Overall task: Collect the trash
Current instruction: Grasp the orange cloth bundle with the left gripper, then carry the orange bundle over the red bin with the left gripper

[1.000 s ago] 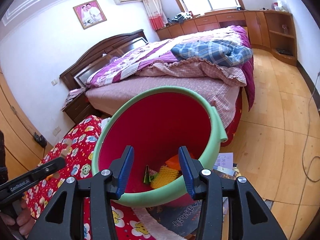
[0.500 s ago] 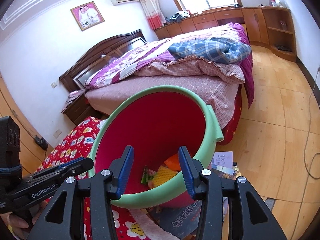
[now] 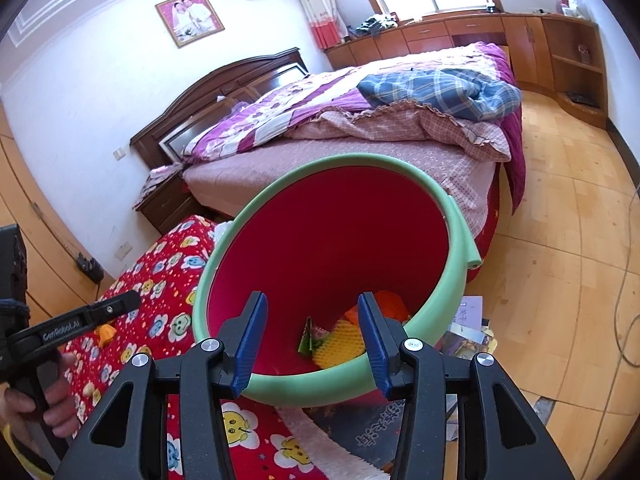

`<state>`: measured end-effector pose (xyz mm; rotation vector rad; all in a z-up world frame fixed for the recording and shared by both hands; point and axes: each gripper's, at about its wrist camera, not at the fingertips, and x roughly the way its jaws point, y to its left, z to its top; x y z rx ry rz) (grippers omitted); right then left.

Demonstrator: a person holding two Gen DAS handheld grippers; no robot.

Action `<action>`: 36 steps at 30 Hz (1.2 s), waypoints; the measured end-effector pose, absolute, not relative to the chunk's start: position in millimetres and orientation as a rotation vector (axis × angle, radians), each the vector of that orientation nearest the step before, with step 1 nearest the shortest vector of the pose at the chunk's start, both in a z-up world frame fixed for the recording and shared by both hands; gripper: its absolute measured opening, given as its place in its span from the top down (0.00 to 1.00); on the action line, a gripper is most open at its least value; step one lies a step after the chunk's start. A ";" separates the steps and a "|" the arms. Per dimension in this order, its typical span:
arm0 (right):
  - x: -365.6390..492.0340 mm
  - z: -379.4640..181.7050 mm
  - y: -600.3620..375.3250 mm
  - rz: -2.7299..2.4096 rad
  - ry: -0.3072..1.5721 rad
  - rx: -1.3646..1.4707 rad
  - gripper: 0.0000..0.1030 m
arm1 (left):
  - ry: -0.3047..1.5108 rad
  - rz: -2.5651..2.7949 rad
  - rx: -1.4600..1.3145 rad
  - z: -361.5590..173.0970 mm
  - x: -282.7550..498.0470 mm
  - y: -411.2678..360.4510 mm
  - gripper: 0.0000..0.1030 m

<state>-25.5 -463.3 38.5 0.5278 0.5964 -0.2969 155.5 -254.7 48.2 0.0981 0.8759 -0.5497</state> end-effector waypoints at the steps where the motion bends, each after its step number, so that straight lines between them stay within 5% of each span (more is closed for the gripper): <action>1: -24.8 38.2 -462.8 -0.297 0.598 0.528 0.53 | 0.876 -0.522 0.086 47.5 161.6 -245.5 0.64; 5: -23.1 38.6 -459.6 -0.298 0.599 0.520 0.38 | 0.872 -0.431 0.076 44.1 178.5 -219.3 0.64; 8: -22.1 39.5 -457.1 -0.294 0.601 0.514 0.38 | 0.886 -0.370 0.072 39.9 192.8 -201.0 0.62; 11: -20.8 38.7 -456.2 -0.295 0.607 0.513 0.38 | 0.892 -0.304 0.074 35.2 206.2 -183.2 0.48; 36: -14.8 36.6 -455.4 -0.313 0.621 0.493 0.38 | 0.980 -0.014 -0.065 -11.4 274.3 -97.1 0.47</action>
